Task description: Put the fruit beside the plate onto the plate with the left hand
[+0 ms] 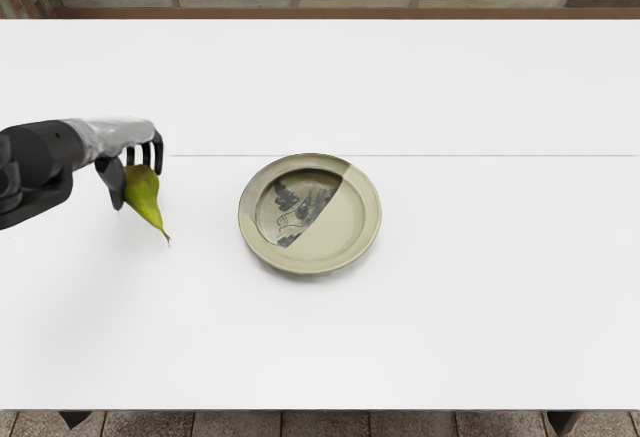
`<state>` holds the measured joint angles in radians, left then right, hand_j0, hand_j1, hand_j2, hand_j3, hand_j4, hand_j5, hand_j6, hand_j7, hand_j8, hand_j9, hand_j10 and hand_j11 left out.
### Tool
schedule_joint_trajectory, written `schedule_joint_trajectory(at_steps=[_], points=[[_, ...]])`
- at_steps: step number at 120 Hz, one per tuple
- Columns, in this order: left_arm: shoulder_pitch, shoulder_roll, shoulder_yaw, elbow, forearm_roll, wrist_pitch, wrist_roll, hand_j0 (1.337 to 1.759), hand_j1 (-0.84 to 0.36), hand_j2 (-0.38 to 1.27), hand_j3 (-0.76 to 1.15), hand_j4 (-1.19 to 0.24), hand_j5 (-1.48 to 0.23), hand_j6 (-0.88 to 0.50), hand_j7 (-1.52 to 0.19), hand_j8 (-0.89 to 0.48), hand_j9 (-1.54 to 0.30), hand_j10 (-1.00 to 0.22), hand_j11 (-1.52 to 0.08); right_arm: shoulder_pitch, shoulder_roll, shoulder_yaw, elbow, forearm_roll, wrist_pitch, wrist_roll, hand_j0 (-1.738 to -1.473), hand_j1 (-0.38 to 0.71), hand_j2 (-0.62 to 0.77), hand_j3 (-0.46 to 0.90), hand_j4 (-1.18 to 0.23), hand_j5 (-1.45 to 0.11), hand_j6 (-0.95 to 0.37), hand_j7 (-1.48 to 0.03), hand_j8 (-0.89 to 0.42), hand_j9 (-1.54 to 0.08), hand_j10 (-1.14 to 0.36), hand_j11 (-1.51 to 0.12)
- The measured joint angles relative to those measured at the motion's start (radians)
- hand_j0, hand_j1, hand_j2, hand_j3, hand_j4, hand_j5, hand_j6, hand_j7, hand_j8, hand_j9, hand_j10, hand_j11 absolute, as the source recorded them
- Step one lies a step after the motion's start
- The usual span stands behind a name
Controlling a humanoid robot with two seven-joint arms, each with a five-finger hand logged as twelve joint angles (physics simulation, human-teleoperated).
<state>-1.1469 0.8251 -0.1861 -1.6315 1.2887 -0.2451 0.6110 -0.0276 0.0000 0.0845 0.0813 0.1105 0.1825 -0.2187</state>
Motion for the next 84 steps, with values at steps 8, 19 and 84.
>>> schedule_joint_trajectory(at_steps=[8, 19, 84], points=[[-0.009, -0.002, -0.002, 0.0, -0.013, -0.009, 0.0, 1.656, -0.28, 0.57, 0.0, -0.6, -0.97, -0.49, -0.94, -0.6, -0.94, -0.71, -0.94, 0.0, 0.0, 0.0, 0.0, 0.0, 0.0, 0.0, -1.658, -0.35, 0.0, 0.0, 0.0, 0.0, 0.0, 0.0, 0.0, 0.0, 0.0, 0.0], [-0.038, -0.002, -0.005, -0.001, -0.032, -0.02, 0.0, 1.656, -0.29, 0.58, 0.0, -0.6, -0.97, -0.48, -0.95, -0.59, -0.95, -0.72, -0.95, 0.0, 0.0, 0.0, 0.0, 0.0, 0.0, 0.0, -1.658, -0.35, 0.0, 0.0, 0.0, 0.0, 0.0, 0.0, 0.0, 0.0, 0.0, 0.0], [-0.193, -0.057, -0.011, -0.001, -0.15, -0.073, 0.0, 1.655, -0.34, 0.66, 0.0, -0.57, -1.01, -0.45, -0.98, -0.55, -0.98, -0.74, -0.97, 0.0, 0.0, 0.0, 0.0, 0.0, 0.0, 0.0, -1.658, -0.35, 0.0, 0.0, 0.0, 0.0, 0.0, 0.0, 0.0, 0.0, 0.0, 0.0]])
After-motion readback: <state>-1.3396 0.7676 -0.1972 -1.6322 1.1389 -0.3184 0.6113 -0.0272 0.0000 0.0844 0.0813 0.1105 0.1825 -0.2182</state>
